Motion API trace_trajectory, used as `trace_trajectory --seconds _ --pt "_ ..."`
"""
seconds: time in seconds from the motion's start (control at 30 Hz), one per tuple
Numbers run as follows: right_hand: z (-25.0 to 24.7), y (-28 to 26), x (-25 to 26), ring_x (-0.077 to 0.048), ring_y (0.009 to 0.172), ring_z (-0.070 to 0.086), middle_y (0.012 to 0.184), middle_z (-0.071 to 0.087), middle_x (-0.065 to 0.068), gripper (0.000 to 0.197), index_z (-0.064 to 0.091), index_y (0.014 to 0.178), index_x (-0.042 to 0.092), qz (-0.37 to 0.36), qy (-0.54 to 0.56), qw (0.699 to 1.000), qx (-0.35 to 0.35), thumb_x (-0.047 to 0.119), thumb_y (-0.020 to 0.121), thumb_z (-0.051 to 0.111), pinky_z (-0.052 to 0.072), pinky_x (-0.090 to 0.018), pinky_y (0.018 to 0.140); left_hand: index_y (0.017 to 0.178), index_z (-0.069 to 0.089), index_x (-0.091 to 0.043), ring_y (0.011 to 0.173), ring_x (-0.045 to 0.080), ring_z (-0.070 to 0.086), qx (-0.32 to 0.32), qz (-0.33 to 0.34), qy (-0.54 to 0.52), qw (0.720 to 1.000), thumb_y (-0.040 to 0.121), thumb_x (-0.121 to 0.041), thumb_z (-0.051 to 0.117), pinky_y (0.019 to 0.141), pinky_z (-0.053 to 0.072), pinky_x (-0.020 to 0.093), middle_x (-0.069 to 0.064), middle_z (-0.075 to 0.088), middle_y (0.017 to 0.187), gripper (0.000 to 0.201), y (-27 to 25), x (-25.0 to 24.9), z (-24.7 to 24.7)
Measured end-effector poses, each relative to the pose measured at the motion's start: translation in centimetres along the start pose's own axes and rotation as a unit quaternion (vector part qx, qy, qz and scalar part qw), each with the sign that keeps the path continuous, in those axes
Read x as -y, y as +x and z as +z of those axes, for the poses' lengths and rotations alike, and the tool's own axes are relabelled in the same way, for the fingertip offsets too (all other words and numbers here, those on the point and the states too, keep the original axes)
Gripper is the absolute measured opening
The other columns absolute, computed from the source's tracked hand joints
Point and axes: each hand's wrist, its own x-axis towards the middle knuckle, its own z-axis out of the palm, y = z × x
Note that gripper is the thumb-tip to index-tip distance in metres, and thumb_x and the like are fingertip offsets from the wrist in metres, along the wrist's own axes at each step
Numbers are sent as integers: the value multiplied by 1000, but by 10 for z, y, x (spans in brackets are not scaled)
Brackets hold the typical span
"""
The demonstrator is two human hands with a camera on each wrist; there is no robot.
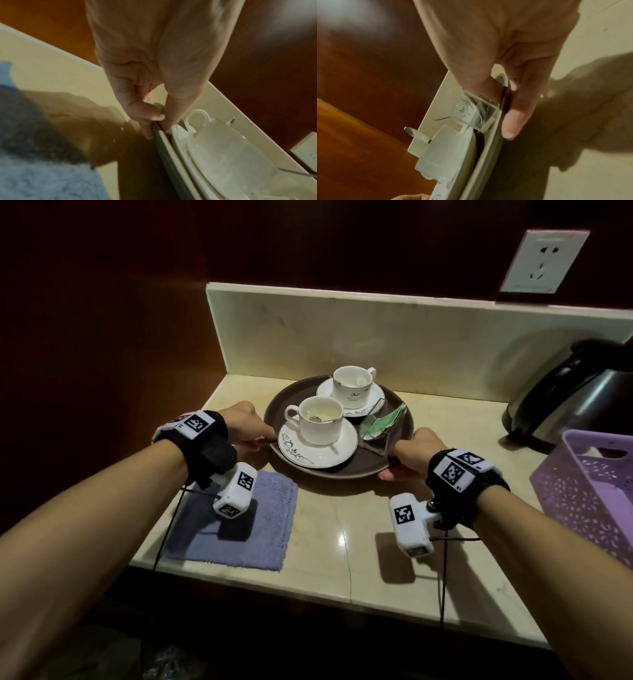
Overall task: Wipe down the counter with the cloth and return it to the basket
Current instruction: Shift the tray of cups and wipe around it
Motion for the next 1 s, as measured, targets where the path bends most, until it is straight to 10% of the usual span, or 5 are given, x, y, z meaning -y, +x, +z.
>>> trace_trajectory --seconds 0.27,0.47,0.77,1.0 --pt "31 -21 -8 -31 54 67 72 69 -21 7 57 83 -4 -25 -10 998 57 -1 90 57 61 -41 56 77 63 -4 64 16 62 -19 -26 2 999 89 -14 69 43 51 15 10 67 74 17 -47 42 -14" --pt "57 -38 -15 -39 62 69 70 69 -25 5 55 88 -8 -35 -35 995 90 -3 89 56 60 -51 75 70 60 -7 62 14 60 -33 -55 -3 998 90 -14 68 41 49 15 7 64 68 23 -86 78 -16" --pt "75 -73 -31 -31 50 68 58 68 -22 13 59 96 -12 -33 -95 989 111 -1 88 57 59 -38 56 63 63 -8 45 8 55 -35 -53 12 998 89 -17 70 38 42 14 -4 60 45 28 -124 128 -6" --pt "78 -96 -48 -37 64 70 70 71 -29 20 61 99 -14 -12 -95 993 76 1 87 60 59 -57 67 56 61 -9 27 2 46 -31 -3 50 998 88 -19 71 35 35 13 -5 55 35 34 -130 139 -2"
